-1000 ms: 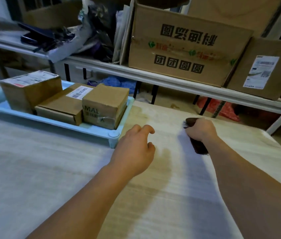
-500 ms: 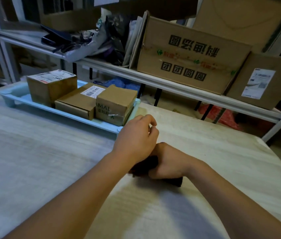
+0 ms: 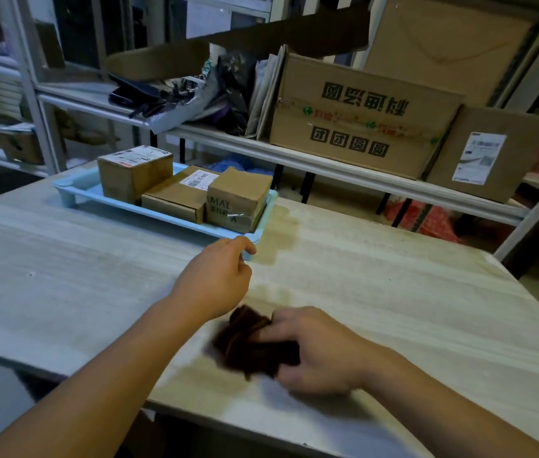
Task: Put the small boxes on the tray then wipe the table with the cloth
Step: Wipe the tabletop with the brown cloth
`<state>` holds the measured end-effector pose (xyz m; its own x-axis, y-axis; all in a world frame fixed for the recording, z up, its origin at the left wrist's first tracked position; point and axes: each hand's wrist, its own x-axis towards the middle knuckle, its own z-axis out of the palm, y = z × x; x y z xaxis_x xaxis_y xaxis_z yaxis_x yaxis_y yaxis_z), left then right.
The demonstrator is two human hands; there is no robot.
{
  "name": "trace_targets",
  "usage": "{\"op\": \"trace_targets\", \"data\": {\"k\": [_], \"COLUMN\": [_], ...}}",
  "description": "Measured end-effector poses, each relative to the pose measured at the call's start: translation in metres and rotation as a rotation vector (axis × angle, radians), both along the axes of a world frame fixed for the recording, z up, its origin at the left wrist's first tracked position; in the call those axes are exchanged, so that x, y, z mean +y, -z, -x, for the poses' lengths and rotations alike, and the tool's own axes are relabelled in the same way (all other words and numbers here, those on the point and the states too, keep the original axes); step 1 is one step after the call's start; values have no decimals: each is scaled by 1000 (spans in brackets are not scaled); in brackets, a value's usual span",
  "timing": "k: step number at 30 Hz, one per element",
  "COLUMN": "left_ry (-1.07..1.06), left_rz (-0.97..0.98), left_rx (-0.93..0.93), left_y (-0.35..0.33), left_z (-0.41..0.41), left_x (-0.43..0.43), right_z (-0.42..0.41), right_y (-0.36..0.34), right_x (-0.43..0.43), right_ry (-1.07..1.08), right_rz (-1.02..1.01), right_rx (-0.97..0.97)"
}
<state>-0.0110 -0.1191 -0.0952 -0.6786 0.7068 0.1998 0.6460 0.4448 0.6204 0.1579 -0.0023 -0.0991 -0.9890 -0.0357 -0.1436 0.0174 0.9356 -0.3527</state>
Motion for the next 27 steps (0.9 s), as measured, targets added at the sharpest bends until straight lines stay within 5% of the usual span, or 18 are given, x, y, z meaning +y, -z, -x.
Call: {"op": "trace_targets", "data": {"k": [2, 6, 12, 18, 21, 24, 27], "left_ry": [-10, -66, -151, 60, 199, 207, 111], "left_rz": [-28, -175, -128, -50, 49, 54, -66], "left_rx": [-1, 6, 63, -19, 20, 68, 89], "left_y": [-4, -16, -14, 5, 11, 12, 8], "left_z": [4, 13, 23, -9, -35, -54, -58], "left_x": [-7, -17, -24, -2, 12, 22, 22], "right_z": [4, 72, 111, 12, -24, -26, -22], "right_y": [-12, -13, 28, 29, 16, 2, 12], "right_x": [-9, -32, -99, -7, 22, 2, -54], "right_ry": [24, 439, 497, 845, 993, 889, 627], "right_rz": [60, 63, -166, -278, -179, -117, -115], "right_rx": [30, 444, 178, 146, 165, 261, 157]}}
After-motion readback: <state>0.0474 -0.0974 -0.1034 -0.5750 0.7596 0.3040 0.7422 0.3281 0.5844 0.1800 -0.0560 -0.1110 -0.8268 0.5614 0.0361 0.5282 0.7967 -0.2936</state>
